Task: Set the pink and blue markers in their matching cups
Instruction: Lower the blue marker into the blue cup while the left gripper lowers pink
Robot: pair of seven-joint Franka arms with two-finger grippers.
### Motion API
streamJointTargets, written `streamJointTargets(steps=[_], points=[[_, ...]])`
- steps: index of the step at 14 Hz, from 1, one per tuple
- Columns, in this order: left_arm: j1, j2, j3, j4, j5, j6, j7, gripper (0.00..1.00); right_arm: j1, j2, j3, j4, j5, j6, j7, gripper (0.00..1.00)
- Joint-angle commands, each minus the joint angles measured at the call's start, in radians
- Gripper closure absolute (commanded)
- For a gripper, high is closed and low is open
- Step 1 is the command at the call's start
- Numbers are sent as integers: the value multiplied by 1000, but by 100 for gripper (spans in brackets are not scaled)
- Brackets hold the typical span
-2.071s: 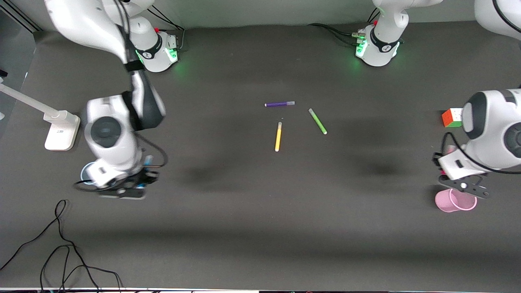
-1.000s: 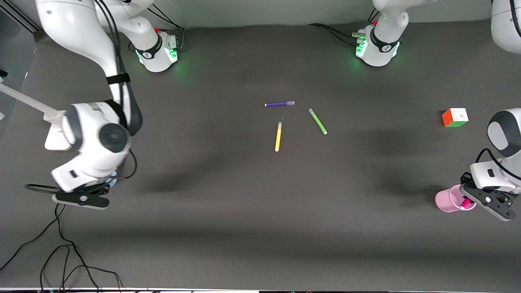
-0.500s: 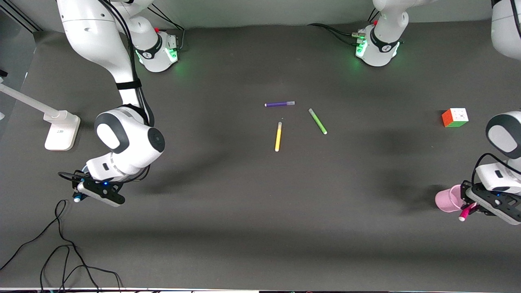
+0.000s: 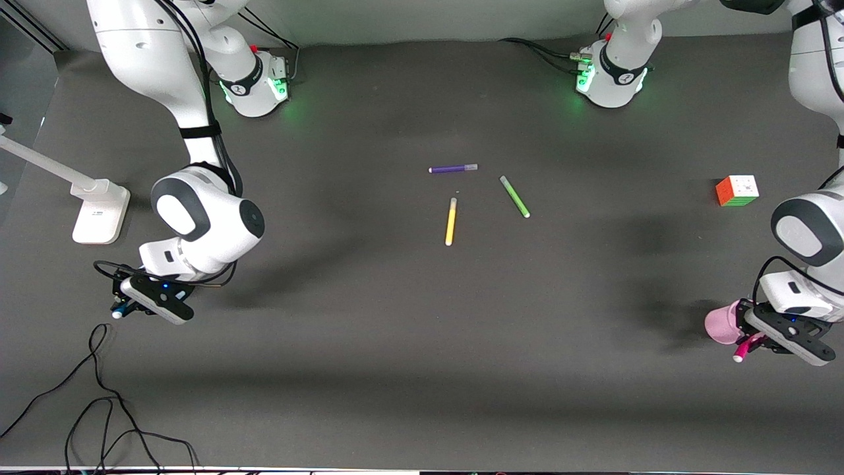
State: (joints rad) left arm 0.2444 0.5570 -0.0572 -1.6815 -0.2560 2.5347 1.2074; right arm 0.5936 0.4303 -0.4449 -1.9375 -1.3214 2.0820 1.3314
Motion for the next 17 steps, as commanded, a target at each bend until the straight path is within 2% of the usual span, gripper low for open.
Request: streamJointTargets(steps=[1, 4, 7, 8, 10, 14, 17], points=[[32, -25, -23, -30, -66, 16, 89, 100, 2, -39, -6, -90, -99, 6, 156, 100], [42, -49, -44, -30, -106, 15, 118, 100, 9, -30, -6, -132, -119, 9, 296, 100], [76, -49, -59, -43, -280, -3, 312, 100, -3, -2, -5, -178, -276, 18, 492, 100], [84, -52, -58, -40, -329, -57, 358, 100, -11, -2, -5, -187, -297, 26, 506, 100], [121, -58, -58, -38, -351, -126, 365, 100, -17, -2, -5, -190, -297, 27, 517, 100], [138, -48, -58, -41, -364, -128, 373, 100, -15, 47, -5, -195, -297, 29, 630, 100], [139, -22, -58, -43, -411, -129, 388, 100, -15, 44, -5, -225, -297, 29, 659, 100]])
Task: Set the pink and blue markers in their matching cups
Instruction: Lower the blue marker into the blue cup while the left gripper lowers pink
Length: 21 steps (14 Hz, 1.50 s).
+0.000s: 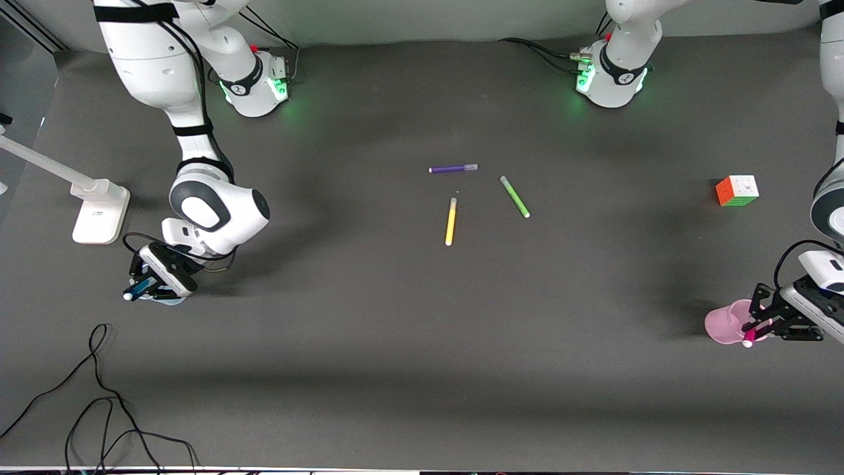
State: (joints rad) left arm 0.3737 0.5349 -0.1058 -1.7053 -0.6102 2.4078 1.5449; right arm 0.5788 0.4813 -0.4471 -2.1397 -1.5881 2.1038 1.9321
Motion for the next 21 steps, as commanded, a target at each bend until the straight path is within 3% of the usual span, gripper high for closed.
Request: streamJointTargets(steps=[1, 4, 5, 6, 7, 14, 15, 16, 17, 21], points=[[10, 3, -9, -17, -65, -3, 73, 100, 1, -4, -1, -26, -33, 7, 82, 100], [11, 5, -9, -16, -66, -3, 81, 100, 0, 2, -2, -26, -30, 16, 96, 100], [11, 5, -8, -14, -66, -1, 81, 80, -1, 0, -2, -29, -30, 19, 96, 100], [11, 5, -9, -14, -66, -1, 81, 47, -1, 0, -2, -35, -33, 19, 94, 100], [11, 5, -8, -13, -66, -1, 81, 0, -1, 2, -2, -35, -33, 19, 90, 100], [5, -12, -8, -13, -59, -3, 84, 1, 4, 2, -2, -35, -36, 16, -10, 100], [-2, -30, -6, -13, -54, -3, 83, 1, 1, -4, -2, -35, -35, 16, -54, 95], [-7, -47, -6, -13, -45, -3, 73, 1, 3, -4, -2, -37, -36, 16, -68, 5], [-16, -64, -5, -13, -22, -1, 70, 1, 4, -1, 2, -36, -36, 16, -68, 0], [-42, -111, -2, -10, 160, -7, -144, 1, 4, -1, 4, -34, -36, 18, -111, 0]])
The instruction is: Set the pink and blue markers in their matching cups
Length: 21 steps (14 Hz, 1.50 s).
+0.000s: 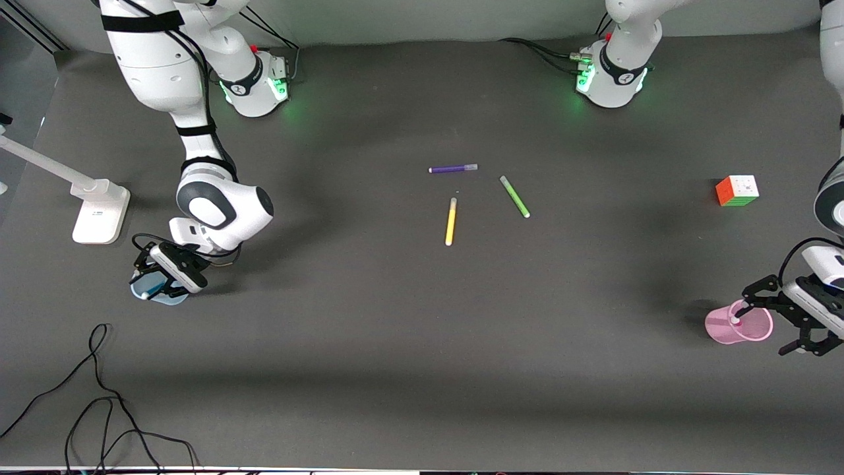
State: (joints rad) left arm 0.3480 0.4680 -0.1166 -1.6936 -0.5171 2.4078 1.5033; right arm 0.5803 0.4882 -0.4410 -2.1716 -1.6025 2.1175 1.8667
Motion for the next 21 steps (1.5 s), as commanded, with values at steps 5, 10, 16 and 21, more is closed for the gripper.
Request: streamJointTargets(steps=[5, 10, 16, 21], points=[[-58, -153, 8, -11, 271, -191, -429, 0, -2, -39, 5, 87, 97, 47, -391, 0], [-136, -291, 3, 0, 463, -444, -759, 1, 6, -40, 67, 291, 684, -6, -872, 0], [-306, -305, 2, 190, 535, -834, -1231, 1, -31, -134, 77, 490, 1404, -230, -1398, 0], [-449, -295, 0, 307, 598, -1025, -1475, 1, -112, -319, 77, 492, 1679, -350, -1665, 0]])
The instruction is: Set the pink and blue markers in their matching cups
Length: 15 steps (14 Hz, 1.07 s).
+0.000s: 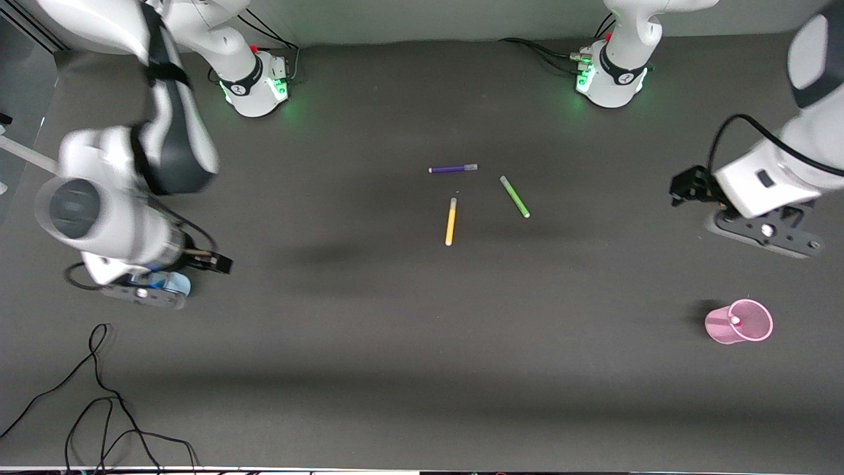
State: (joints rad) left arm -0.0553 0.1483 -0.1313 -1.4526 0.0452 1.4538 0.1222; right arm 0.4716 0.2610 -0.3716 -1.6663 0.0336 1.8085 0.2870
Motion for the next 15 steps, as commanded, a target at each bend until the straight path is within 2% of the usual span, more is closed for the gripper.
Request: streamJointTargets(steps=[1, 3, 6, 9, 10, 12, 15], points=[[-58, 27, 15, 69, 30, -78, -151, 1, -11, -130, 8, -18, 45, -58, -136, 0], [-66, 31, 15, 74, 25, -78, -187, 0, -65, -187, 22, -17, 48, -73, -221, 0], [-69, 31, 10, 74, 24, -79, -188, 0, -82, -281, 55, -23, 37, -127, -226, 0], [-66, 24, -13, 66, 25, -84, -190, 1, -187, -307, 143, -33, 20, -140, -258, 0], [-61, 14, -13, 60, 24, -84, -191, 0, -214, -306, 187, -36, -12, -141, -258, 0], [-55, -48, -13, -21, 24, -58, -190, 0, -266, -298, 241, -41, -27, -162, -246, 0], [-52, -142, -7, -150, 22, 83, -194, 0, -271, -298, 241, -36, -21, -169, -243, 0]])
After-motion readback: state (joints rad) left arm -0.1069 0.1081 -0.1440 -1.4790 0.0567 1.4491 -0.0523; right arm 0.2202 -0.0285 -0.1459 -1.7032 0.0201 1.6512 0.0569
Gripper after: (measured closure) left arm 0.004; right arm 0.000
